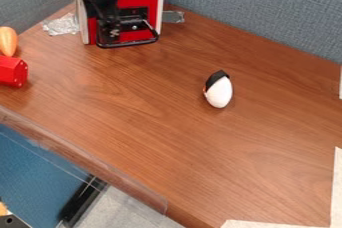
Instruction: Open the drawer
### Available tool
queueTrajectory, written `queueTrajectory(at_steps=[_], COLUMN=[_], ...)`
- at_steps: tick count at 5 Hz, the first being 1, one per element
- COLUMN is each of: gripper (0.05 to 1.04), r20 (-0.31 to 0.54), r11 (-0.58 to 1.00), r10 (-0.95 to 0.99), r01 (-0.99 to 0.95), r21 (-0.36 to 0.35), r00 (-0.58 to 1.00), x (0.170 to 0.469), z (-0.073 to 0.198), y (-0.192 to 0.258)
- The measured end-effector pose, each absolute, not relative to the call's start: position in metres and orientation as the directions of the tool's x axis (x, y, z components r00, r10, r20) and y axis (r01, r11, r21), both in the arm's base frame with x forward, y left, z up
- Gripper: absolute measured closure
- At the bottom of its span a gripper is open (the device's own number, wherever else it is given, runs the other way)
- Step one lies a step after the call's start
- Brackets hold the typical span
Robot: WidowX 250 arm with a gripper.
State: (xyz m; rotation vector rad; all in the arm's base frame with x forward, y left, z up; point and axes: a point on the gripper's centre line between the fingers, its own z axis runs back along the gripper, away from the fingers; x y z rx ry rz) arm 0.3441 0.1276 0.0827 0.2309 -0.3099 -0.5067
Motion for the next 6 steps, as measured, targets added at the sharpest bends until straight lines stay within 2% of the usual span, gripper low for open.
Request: queueTrajectory(at_steps=[2, 3, 5, 6], gripper=[0.085, 0.085, 0.085, 0.133], r20=[0.217, 0.219, 0.195, 0.173], r11=[0.860, 0.852, 0.844, 0.837], r10=[-0.489, -0.499, -0.498, -0.503], r01=[0.424, 0.430, 0.421, 0.427], r21=[0.283, 0.298, 0.333, 0.342], r00=[0.845, 0.839, 0.845, 0.847], x=[0.371, 0.376, 0.382, 0.383], z=[0.070, 0.070, 0.051, 0.039], y=[0.118, 0.107, 0.109, 0.111])
